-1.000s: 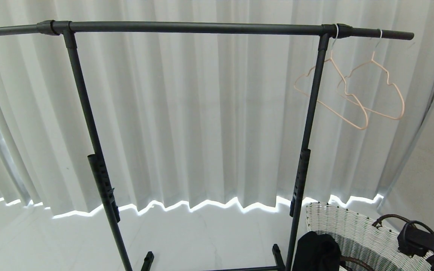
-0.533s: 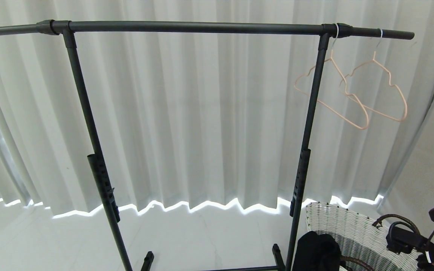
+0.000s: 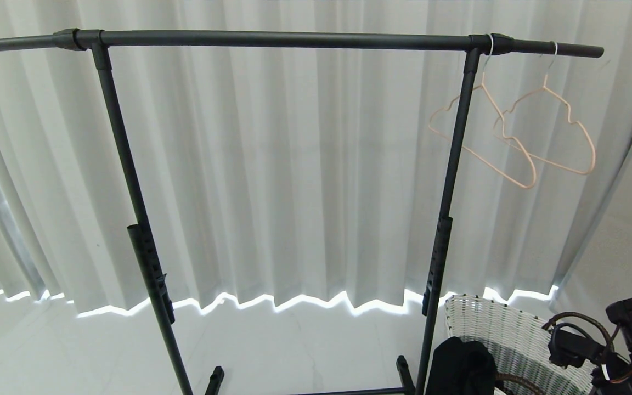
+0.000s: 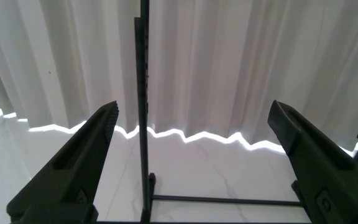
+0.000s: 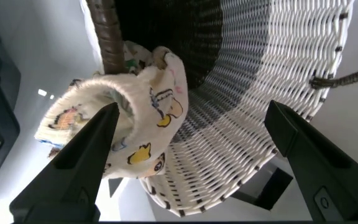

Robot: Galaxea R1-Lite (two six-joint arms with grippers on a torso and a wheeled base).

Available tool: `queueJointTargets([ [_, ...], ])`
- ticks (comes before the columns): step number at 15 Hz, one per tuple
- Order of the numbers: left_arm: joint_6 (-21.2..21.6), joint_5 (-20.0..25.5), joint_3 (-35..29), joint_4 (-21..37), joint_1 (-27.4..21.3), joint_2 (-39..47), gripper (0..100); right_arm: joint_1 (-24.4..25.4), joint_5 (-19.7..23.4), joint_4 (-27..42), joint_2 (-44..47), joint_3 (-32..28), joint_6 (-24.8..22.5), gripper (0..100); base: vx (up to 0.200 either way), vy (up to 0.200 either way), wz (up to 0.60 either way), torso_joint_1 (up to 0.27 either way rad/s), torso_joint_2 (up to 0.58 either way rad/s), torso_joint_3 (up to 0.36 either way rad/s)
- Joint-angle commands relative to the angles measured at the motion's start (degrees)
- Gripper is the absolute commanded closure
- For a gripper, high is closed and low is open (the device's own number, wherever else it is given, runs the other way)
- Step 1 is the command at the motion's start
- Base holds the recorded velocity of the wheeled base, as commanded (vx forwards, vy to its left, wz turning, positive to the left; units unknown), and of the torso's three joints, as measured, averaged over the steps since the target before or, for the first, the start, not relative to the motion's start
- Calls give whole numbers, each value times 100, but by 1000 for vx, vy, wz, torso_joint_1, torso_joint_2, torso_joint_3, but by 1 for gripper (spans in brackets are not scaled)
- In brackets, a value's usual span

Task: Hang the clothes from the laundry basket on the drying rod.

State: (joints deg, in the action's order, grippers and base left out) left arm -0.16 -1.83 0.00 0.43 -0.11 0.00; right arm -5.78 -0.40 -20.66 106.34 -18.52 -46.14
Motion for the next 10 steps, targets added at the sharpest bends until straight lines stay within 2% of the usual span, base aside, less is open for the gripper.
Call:
queueJointTargets([
  [1,-2,-2,0,-8,-7,0,0,86,-13,1,54,-20,0,0,0,0,0,0,0,0],
  [4,-2,-2,0,1,-7,0,0,68,-21,1,89,6,35,0,0,0,0,0,0,0],
  [5,-2,-2,0,-8,2,0,0,68,-21,1,89,15,35,100,0,0,0,0,0,0],
  [10,-2,-2,0,1,2,0,0,68,-92,1,36,24,105,100,0,0,0,0,0,0],
])
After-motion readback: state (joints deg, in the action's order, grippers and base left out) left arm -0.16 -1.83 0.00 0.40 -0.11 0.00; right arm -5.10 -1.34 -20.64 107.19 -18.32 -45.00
